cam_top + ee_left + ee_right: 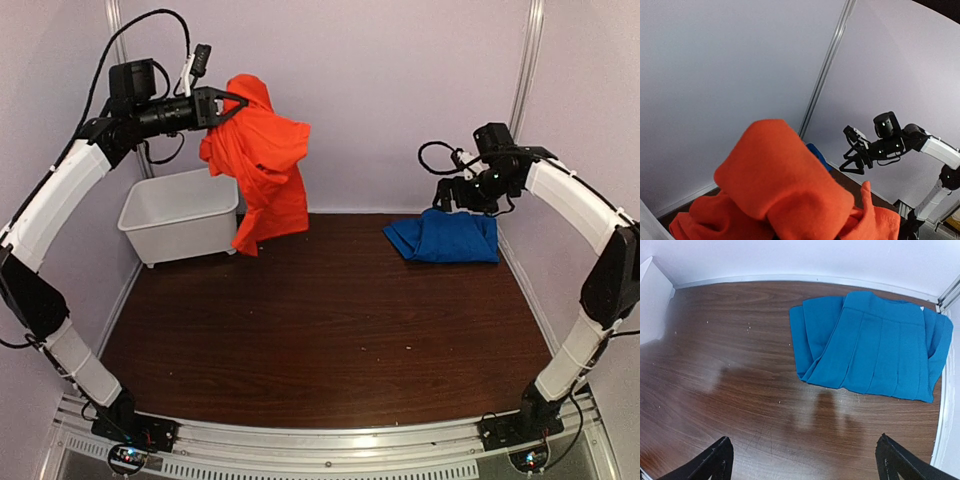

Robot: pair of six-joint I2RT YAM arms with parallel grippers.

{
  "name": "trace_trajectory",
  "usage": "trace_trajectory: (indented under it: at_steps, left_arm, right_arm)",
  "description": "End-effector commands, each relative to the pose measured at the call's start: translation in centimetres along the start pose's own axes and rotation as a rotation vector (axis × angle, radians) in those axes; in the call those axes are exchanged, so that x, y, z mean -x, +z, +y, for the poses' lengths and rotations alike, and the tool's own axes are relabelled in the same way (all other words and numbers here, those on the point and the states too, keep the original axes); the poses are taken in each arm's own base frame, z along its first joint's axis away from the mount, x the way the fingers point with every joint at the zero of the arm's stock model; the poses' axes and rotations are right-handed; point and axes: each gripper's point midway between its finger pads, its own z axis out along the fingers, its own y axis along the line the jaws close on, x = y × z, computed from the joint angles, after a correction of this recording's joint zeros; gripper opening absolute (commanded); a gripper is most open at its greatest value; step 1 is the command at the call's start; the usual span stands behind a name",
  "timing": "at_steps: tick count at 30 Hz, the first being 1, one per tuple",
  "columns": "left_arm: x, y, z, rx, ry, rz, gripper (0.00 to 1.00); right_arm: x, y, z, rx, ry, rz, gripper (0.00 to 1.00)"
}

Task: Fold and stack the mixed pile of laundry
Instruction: Place the crumpled T-shirt at the center of the board, then pick up the crumpled T-shirt from the center of the board.

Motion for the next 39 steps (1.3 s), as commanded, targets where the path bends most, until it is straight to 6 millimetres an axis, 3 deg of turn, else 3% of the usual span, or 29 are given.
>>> trace_trajectory:
  at_steps: [1,2,4,5,9,11,13,17,21,25,28,31,35,39]
  left_arm:
    - [-4.7,0.6,-4.7,-0.059,0.106,0.111,0.01]
    - [-5.6,0.2,-4.8,-0.051,0.099,0.120,0.23]
    - [-7.9,-0.7,-3.1,0.047,0.066,0.143,0.83]
    - [-9.4,-1.4,-1.3,0.145,0.055,0.169,0.96]
    - [-16.7,-5.2,6.1,0.449,-0.056,0.329,0.98]
    - [-20.1,-6.8,7.6,0.520,-0.067,0.400,0.98]
    - [-22.7,-8.2,7.5,0.528,-0.074,0.441,0.98]
    - [-27.3,-10.2,6.0,0.469,-0.111,0.496,0.98]
    - [-32.8,-10.9,2.9,0.300,-0.172,0.583,0.98]
    - [-37.9,-12.4,1.1,0.292,-0.239,0.686,0.96]
    - [-38.8,-12.1,-1.6,0.281,-0.192,0.729,0.95]
    - [-41.1,-12.5,-2.6,0.291,-0.366,0.788,0.85]
    - [-44.5,-13.3,-4.3,0.328,-0.402,0.869,0.81]
    - [-48.3,-13.7,-4.9,0.346,-0.438,0.979,0.79]
  right_arm:
    - [2.7,-5.5,-1.0,-0.091,-0.029,-0.193,1.00]
    - [2.7,-6.2,-1.5,-0.118,-0.009,-0.227,1.00]
    - [2.0,-7.1,-3.0,-0.174,0.060,-0.265,1.00]
    - [1.3,-7.0,-3.0,-0.154,0.067,-0.259,1.00]
    - [-1.7,-6.4,-0.8,0.023,0.060,-0.193,1.00]
    - [-4.1,-5.5,0.7,0.106,0.060,-0.109,1.00]
    - [-6.8,-4.9,3.0,0.195,0.040,-0.036,1.00]
    - [-12.0,-3.9,6.7,0.334,0.040,0.063,1.00]
    - [-16.1,-2.0,8.8,0.397,0.076,0.159,0.98]
    - [-19.7,-0.4,10.8,0.416,0.053,0.273,0.94]
    - [-22.9,0.5,11.2,0.407,0.065,0.367,0.91]
    - [-25.8,1.1,10.8,0.382,0.085,0.435,0.90]
    - [-28.3,2.4,9.7,0.328,0.099,0.498,0.88]
    - [-29.3,4.2,9.2,0.273,0.069,0.522,0.87]
